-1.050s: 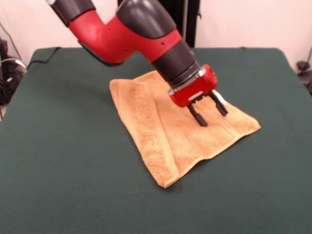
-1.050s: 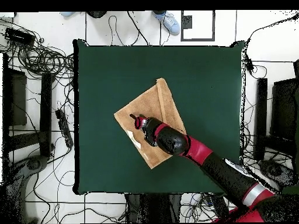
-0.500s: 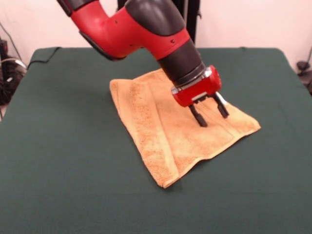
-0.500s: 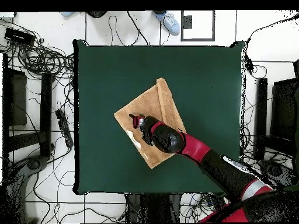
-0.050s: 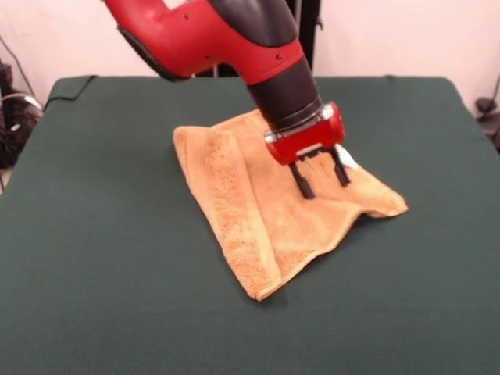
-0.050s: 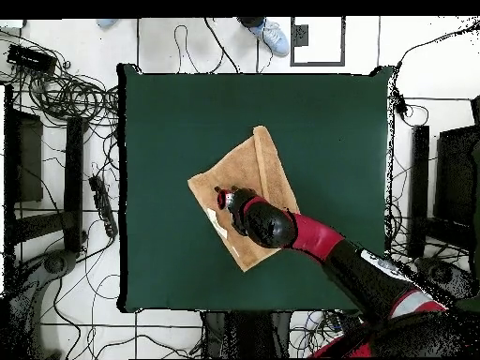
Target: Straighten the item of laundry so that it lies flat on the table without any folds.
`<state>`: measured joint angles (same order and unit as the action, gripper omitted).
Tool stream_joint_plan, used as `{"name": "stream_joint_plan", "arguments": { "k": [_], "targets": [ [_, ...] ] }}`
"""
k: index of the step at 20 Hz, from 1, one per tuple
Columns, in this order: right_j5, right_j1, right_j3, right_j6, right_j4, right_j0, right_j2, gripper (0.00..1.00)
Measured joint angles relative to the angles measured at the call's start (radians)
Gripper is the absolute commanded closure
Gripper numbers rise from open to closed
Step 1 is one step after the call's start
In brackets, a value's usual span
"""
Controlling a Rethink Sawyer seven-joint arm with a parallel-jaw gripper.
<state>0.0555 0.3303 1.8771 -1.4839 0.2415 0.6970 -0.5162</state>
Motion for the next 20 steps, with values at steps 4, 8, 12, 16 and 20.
{"name": "stream_joint_plan", "arguments": {
  "k": [4,8,12,16,20],
  "targets": [
    [0.0,0.095,0.0,0.0,0.0,-0.095,0.149,0.0],
    [0.0,0.169,-0.001,0.0,0.0,-0.154,0.29,0.0],
    [0.001,0.198,-0.002,0.0,0.001,-0.154,0.346,0.0],
    [0.0,0.219,-0.008,0.0,0.001,-0.137,0.395,0.0],
    [0.0,0.228,-0.013,0.0,0.001,-0.117,0.42,0.0]
  ]
}}
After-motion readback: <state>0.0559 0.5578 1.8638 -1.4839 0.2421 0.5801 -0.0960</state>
